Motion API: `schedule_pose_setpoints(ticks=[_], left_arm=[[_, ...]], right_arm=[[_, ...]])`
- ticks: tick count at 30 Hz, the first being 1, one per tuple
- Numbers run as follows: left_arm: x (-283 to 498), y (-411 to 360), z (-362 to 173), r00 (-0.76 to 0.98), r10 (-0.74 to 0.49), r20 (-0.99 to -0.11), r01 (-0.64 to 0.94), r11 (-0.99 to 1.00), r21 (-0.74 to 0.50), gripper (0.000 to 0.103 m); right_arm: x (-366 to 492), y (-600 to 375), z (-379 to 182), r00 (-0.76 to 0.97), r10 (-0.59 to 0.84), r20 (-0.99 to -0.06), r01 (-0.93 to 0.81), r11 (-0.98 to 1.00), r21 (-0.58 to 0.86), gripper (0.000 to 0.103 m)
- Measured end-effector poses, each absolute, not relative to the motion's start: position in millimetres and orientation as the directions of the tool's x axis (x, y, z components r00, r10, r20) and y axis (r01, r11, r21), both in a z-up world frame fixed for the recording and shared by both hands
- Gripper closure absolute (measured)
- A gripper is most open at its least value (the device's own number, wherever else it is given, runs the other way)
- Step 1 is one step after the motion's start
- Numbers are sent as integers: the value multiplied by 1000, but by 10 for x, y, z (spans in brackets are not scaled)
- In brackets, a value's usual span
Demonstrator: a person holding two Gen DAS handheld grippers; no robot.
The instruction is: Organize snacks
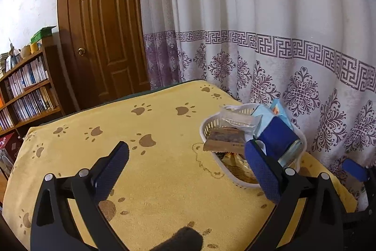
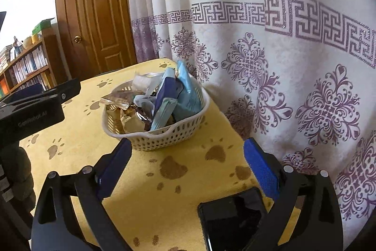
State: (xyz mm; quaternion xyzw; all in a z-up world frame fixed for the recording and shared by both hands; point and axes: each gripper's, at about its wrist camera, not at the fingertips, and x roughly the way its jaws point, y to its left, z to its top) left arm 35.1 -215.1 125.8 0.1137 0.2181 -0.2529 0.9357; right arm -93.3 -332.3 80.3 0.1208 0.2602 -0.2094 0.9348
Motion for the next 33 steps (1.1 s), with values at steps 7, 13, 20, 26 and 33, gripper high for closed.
schedule_pose_setpoints(ticks=[7,13,20,26,33], left_arm=[[332,-2156,1261,777,-425,-464,524,845,103,5],[322,-2161,1265,780,-427,-458,525,845,106,5],[279,-2201,1252,787,-423,-449,527,839,134,5],[264,-2219,1239,790,-417,-449,526,837,148,5],[277,-2226,1222,790,-412,-455,524,838,150,5]], right_arm=[[-939,-3335,808,771,-341,-538,464,879,108,6],[-921,-3323,824,767,-348,-538,462,883,87,5],[-883,-3332,866,762,-361,-537,466,882,68,5],[-867,-3341,862,756,-367,-542,470,880,60,5],[-831,-3343,845,750,-369,-549,467,883,44,5]])
